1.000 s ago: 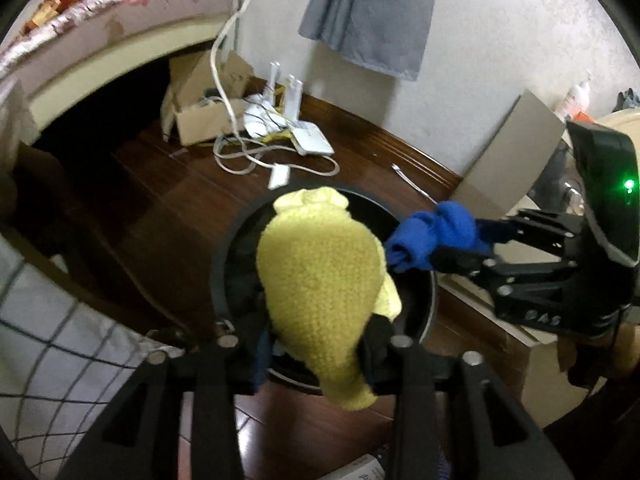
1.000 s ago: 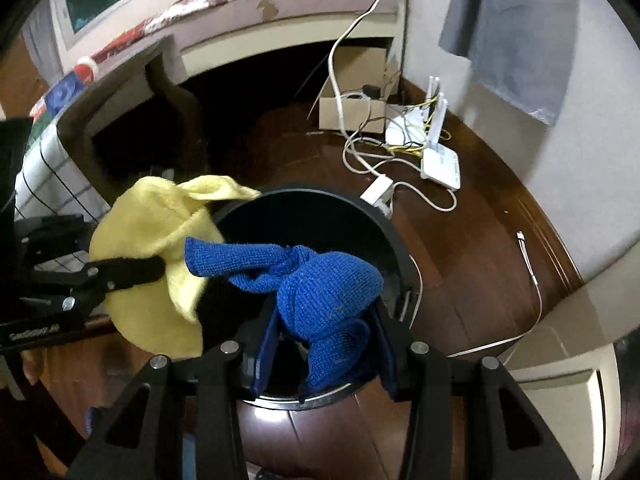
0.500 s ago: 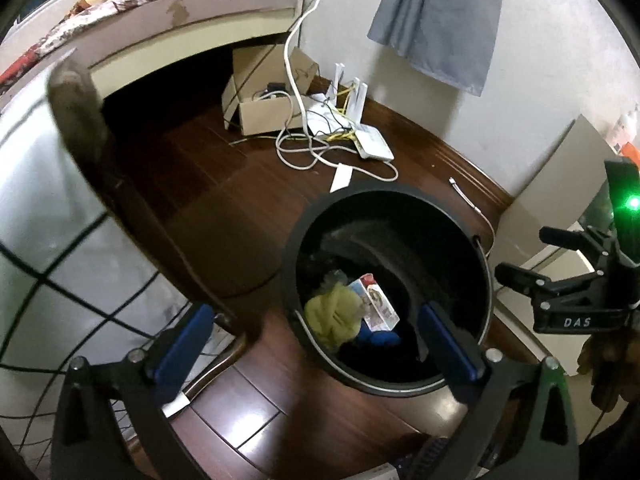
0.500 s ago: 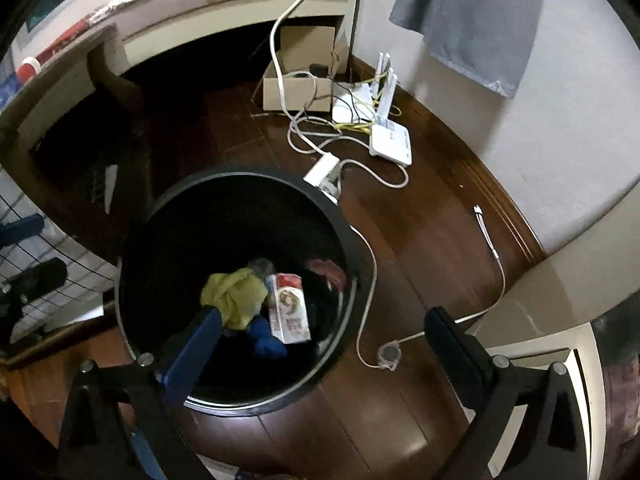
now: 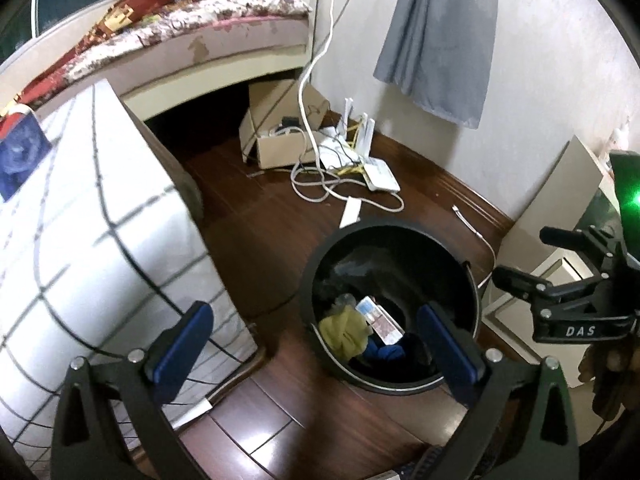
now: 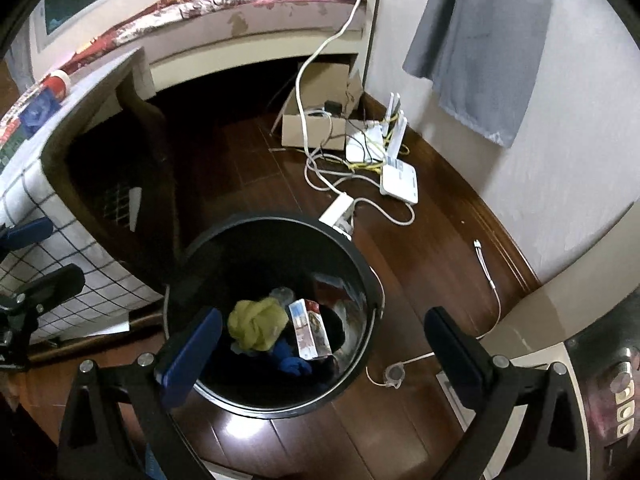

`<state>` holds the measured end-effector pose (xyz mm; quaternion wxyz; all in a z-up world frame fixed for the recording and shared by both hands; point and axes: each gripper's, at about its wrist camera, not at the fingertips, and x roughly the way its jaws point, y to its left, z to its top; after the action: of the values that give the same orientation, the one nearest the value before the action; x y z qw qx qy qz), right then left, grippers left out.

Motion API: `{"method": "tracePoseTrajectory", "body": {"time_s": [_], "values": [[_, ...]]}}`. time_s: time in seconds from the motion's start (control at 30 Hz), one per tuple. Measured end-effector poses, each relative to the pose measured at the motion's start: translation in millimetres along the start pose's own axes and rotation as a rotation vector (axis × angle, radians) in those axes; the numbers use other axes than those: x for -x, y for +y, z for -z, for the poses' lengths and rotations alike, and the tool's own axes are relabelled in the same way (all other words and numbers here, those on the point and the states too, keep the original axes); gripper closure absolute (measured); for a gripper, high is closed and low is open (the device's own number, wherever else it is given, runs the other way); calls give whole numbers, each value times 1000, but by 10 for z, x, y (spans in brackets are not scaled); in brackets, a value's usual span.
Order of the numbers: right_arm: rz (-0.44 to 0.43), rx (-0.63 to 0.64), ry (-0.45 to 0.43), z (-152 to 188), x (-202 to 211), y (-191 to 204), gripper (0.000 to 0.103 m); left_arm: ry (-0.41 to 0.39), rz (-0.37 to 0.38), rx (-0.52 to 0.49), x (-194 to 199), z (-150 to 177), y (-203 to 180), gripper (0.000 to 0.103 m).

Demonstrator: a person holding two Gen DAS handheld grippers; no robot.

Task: Collect trash
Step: 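Move both tools back toward the ottoman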

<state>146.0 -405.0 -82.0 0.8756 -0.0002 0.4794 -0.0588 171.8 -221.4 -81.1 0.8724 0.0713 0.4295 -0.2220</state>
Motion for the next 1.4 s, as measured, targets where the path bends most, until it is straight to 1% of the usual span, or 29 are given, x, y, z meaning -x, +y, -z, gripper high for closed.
{"method": "tracePoseTrajectory", "body": {"time_s": [0.37,0.57,0.83,0.97,1.1,1.4], "values": [[-30,20,-87,-175,351,208,1,-86,-53,9,415,-130,113,1],[-54,41,-127,-291,506,372,1,-119,-83,25,574,-191,272,1],[-85,72,-164,-453,674,640,1,-149,-123,51,752,-167,477,1],[-121,67,-205,-596,783,824,1,-167,-148,75,865,-145,613,1],[-157,50,-236,-722,843,996,1,-183,-178,104,996,-121,841,1],[-276,46,-240,-924,814,1555,1,-204,-262,194,1234,49,1513,1]]}}
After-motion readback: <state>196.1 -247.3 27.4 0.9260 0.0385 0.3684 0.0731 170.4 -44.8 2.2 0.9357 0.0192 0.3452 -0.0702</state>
